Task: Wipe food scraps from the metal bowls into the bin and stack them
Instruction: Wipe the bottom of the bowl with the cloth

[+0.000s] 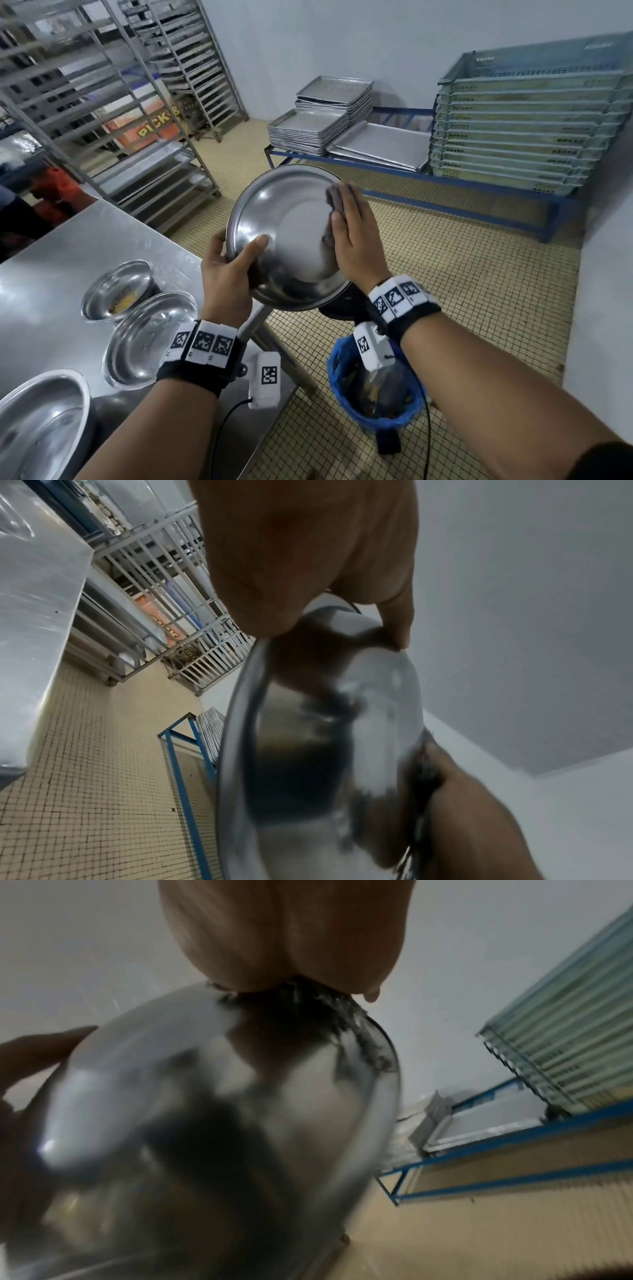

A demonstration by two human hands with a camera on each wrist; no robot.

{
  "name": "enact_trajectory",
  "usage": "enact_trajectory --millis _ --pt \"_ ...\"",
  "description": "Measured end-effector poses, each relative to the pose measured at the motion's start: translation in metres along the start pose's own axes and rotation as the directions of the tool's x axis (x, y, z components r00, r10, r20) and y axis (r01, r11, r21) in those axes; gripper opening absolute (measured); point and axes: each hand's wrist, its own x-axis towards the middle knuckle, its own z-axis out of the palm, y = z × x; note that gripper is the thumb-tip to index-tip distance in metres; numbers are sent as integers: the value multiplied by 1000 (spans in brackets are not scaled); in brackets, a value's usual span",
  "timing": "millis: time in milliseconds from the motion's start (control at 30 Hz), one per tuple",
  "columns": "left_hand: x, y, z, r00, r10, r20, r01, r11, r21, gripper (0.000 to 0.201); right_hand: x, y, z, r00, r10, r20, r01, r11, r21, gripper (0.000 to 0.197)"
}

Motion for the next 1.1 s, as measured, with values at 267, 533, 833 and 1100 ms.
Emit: enact_trajectory --millis 267,533,833,1100 --pt "-4 0 0 1000 15 21 -15 1000 6 48 24 -22 -6 956 -292 40 295 946 -138 47" --pt "3 -5 -19 998 29 60 -34 997 72 47 11 -1 -12 996 41 -82 -26 983 180 45" --pt "33 53 -11 922 126 366 -320 778 540 71 38 -17 -25 960 -280 8 280 960 -5 40" --pt "37 50 0 976 102 191 -159 937 311 69 8 -26 -8 935 -348 -68 331 926 -185 51"
